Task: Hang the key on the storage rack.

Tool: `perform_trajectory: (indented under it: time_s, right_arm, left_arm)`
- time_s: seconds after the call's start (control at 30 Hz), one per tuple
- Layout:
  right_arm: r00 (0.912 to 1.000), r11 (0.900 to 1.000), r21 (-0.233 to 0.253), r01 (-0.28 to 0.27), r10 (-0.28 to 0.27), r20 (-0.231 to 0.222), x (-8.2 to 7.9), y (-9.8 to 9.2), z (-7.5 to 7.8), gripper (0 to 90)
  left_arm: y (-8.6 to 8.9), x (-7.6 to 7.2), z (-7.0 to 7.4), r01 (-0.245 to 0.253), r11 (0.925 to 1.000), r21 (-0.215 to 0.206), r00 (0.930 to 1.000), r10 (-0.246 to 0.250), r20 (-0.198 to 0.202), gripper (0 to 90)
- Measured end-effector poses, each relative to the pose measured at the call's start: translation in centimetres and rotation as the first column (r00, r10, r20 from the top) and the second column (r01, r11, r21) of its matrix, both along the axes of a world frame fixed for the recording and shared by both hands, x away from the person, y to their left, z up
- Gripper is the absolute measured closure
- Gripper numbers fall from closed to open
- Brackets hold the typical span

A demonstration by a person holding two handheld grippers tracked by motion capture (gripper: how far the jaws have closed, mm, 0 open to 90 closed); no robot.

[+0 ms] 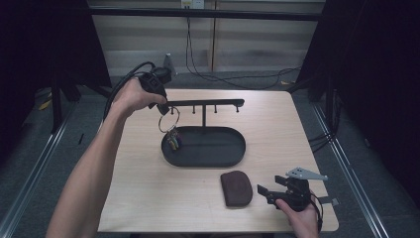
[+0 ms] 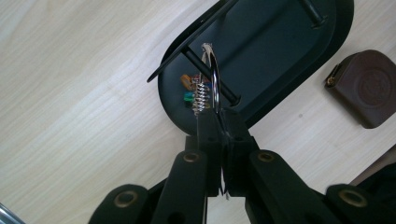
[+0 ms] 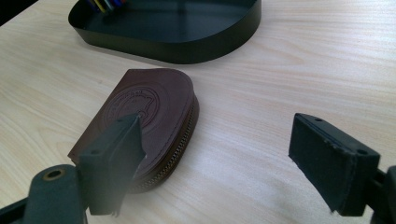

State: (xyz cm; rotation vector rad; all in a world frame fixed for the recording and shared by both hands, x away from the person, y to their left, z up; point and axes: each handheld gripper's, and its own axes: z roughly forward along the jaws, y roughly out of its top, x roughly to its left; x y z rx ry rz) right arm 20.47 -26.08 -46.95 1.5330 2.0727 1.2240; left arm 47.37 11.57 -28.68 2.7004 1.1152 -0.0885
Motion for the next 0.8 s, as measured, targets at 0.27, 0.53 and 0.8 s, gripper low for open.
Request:
perform_trajectory:
  time_s: [0.27, 0.53, 0.8]
  right_arm:
    - [1.0, 1.0, -0.001, -0.002, 0.002, 0.0, 0.0, 0.0, 0.0, 17.4]
    - [1.0, 1.0, -0.003, 0.0, 0.0, 0.001, 0.0, 0.0, 0.0, 17.4]
    - [1.0, 1.0, -0.002, -0.008, 0.008, -0.004, 0.2, 0.1, -0.1, 17.4]
  left_arm:
    - [-0.6, 0.1, -0.4, 0.009, 0.9998, 0.016, 0.9997, -0.01, 0.024, 87.9]
    - [-0.2, 0.0, -0.6, -0.022, 0.9997, -0.01, 0.9995, 0.022, 0.022, 85.1]
    - [1.5, -0.7, 0.5, -0.054, 0.9966, -0.062, 0.9976, 0.057, 0.04, 76.9]
